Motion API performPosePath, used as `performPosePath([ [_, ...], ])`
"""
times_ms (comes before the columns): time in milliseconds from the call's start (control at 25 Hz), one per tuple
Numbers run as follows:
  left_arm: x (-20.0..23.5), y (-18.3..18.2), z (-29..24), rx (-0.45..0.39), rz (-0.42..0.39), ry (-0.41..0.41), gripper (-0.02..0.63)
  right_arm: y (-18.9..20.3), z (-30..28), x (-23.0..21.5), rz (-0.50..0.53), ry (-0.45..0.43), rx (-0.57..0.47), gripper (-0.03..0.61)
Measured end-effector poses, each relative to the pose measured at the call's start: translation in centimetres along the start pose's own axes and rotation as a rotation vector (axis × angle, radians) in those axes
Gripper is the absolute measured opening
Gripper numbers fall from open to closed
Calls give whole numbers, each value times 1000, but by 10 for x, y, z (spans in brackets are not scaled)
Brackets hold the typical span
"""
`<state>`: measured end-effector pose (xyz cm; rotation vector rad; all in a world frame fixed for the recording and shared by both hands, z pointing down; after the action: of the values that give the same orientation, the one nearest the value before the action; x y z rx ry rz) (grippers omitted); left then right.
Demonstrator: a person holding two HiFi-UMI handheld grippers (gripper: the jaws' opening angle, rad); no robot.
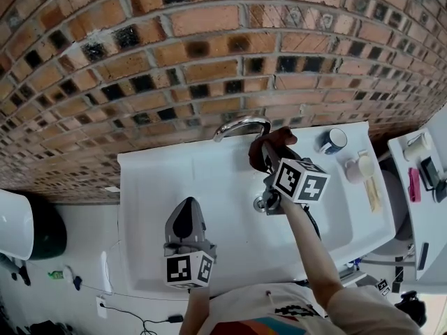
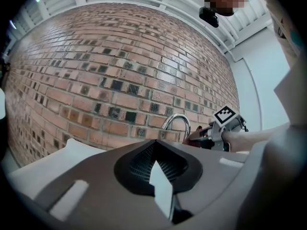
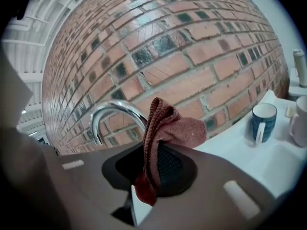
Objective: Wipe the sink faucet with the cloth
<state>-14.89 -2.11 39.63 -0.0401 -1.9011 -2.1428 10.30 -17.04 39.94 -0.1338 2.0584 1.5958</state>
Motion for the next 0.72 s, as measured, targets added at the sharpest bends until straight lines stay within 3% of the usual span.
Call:
performPosePath([
  [160, 3, -1, 1, -4, 5, -8, 5, -28, 6, 28, 15, -65, -79, 51],
  [360, 1, -2, 0, -10, 11, -6, 5, -34, 4, 60, -10, -160, -114, 51],
  [720, 4, -3, 2, -13, 9, -14, 5, -3, -10, 107, 181, -273, -39, 51],
])
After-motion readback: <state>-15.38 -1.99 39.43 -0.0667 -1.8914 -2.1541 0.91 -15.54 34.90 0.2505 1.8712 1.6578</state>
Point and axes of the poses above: the fingertips, and each gripper's own axes: z backward along the fingers, x to its left, y out of its underside, the point moved 8 cm from there along z, backward along the fingers, and after that the axes turned 10 degrees about -x, right-handed, at the moved point
